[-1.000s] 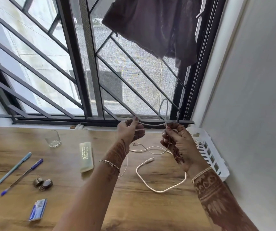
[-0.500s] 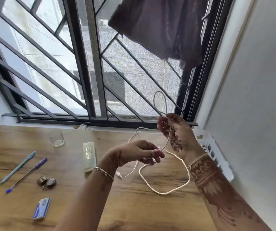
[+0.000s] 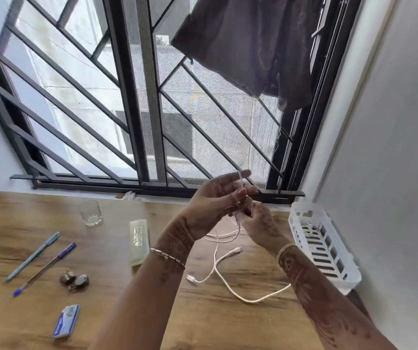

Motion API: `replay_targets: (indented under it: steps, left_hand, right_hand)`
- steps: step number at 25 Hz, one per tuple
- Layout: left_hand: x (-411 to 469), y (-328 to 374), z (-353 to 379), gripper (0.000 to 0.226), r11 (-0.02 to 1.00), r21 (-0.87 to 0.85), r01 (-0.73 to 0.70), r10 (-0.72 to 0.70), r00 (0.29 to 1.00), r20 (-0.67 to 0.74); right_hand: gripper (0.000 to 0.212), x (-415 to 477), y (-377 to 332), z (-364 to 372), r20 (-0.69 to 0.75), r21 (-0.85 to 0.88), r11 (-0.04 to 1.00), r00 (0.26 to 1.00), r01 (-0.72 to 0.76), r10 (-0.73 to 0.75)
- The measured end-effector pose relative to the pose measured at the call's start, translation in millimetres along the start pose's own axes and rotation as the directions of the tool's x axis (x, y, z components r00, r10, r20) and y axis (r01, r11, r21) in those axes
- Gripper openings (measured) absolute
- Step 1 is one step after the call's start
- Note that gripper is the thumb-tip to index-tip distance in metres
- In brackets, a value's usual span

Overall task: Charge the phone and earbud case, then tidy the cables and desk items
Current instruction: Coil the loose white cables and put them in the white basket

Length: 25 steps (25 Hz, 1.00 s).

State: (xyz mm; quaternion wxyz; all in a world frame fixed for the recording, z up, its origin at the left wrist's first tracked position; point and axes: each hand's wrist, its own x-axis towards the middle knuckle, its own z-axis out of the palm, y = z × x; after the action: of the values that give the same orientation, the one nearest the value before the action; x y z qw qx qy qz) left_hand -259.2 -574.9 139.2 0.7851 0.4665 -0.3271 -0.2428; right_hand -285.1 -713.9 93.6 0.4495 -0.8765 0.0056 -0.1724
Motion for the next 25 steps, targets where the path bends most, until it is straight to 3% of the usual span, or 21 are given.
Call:
replay_targets:
  steps: [3,6,10,15,18,25]
  left_hand:
    - [11,2,-1,0.027,0.997,-0.031,-0.071,0.066,0.987,-0.144]
    - [20,3,-8,0.017,0.991,0.053,-0.126,0.135,0.956,-0.262]
    - [22,-4,-20,0.018,0.969,0.243,-0.053,0.128,0.945,-0.302]
    - [14,-19,-33,0.009,0.868,0.496,0.004,0.134,0.961,-0.242]
    - [8,-23,-35,0.012,0.822,0.568,0.039,0.076,0.981,-0.177]
    - [-6,-23,-34,0.024,0.863,0.43,0.264,-0.269,0.962,-0.05]
  right_hand:
    - [0.025,-2,-10,-2,0.139,-0.042,0.994,0.986,0.097,-0.09]
    - [0.025,-8,-21,-3,0.254,-0.028,0.994,0.962,0.109,-0.098]
    - [0.029,-12,-25,-13,0.292,0.093,0.994,0.956,-0.051,0.022]
    - [0.026,-5,-22,-28,0.331,0.321,0.944,0.943,-0.075,-0.037]
    - [0.021,0,-17,-34,0.339,0.491,0.858,0.941,-0.153,-0.026]
    - [0.028,8,-13,-37,0.184,0.599,0.758,0.966,-0.258,0.184]
